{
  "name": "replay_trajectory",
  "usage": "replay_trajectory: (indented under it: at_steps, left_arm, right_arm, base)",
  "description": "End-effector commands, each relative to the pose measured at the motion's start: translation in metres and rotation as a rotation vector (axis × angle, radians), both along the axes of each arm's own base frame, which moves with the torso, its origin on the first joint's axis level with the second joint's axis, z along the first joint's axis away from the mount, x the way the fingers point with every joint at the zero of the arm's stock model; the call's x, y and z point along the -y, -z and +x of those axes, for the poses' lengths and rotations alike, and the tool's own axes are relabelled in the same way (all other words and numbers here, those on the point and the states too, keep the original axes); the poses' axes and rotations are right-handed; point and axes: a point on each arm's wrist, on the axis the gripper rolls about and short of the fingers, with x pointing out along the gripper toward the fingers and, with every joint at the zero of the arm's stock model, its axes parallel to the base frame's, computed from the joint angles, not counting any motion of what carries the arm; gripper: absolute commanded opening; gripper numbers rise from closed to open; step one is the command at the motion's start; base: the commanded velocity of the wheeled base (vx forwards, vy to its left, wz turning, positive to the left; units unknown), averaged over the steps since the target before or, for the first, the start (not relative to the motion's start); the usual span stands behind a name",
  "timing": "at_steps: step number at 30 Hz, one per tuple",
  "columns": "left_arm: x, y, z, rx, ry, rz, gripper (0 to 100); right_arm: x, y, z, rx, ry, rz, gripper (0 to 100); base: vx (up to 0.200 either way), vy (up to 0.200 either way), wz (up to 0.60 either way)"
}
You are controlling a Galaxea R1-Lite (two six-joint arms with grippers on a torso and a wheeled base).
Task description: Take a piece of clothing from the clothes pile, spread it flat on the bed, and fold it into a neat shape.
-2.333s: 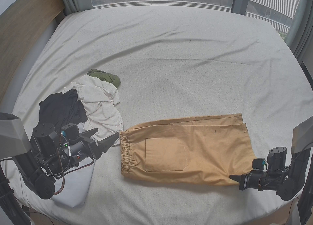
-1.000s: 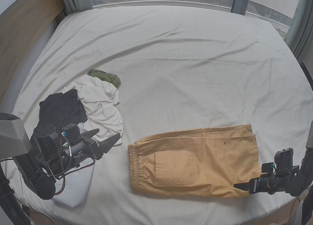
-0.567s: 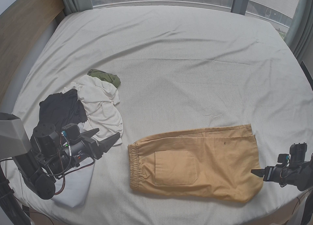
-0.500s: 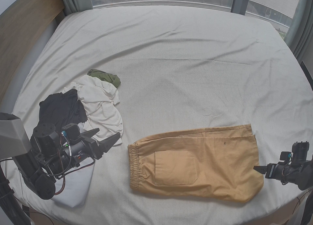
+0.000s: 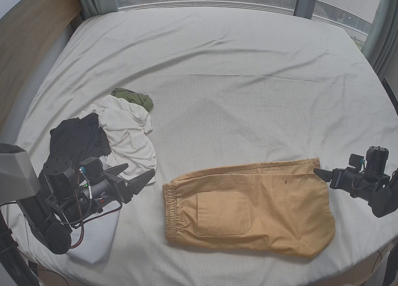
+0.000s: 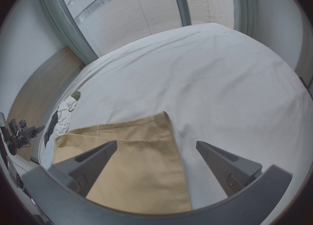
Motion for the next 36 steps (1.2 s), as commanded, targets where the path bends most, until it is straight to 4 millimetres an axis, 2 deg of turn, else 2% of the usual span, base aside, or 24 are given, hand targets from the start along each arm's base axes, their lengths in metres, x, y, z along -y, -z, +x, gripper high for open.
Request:
replay_trajectory:
  at_steps: [1, 7, 25, 26, 36]
  left_arm:
    - [0.0, -0.001, 0.0, 0.003, 0.0, -0.006, 100]
    - [0.001, -0.001, 0.001, 0.004, 0.002, -0.006, 100]
    - [0.0, 0.0, 0.001, 0.003, 0.0, -0.006, 100]
    - [0.0, 0.0, 0.001, 0.003, 0.0, -0.006, 100]
    - [0.0, -0.001, 0.0, 0.003, 0.0, -0.006, 100]
  right_arm:
    - [-0.004, 0.002, 0.013, 0.008, -0.022, 0.002, 100]
    - [0.0, 0.011, 0.016, -0.016, -0.016, 0.005, 100]
    - [0.002, 0.021, 0.018, -0.046, -0.012, 0.009, 100]
    - [0.002, 0.023, 0.018, -0.052, -0.011, 0.009, 0]
    - [0.004, 0.024, 0.019, -0.036, -0.005, 0.007, 0]
  base:
    - [0.0, 0.0, 0.0]
    - [0.0, 0.0, 0.0]
    - [0.0, 0.0, 0.0]
    - [0.0, 0.0, 0.0]
    - [0.0, 0.0, 0.0]
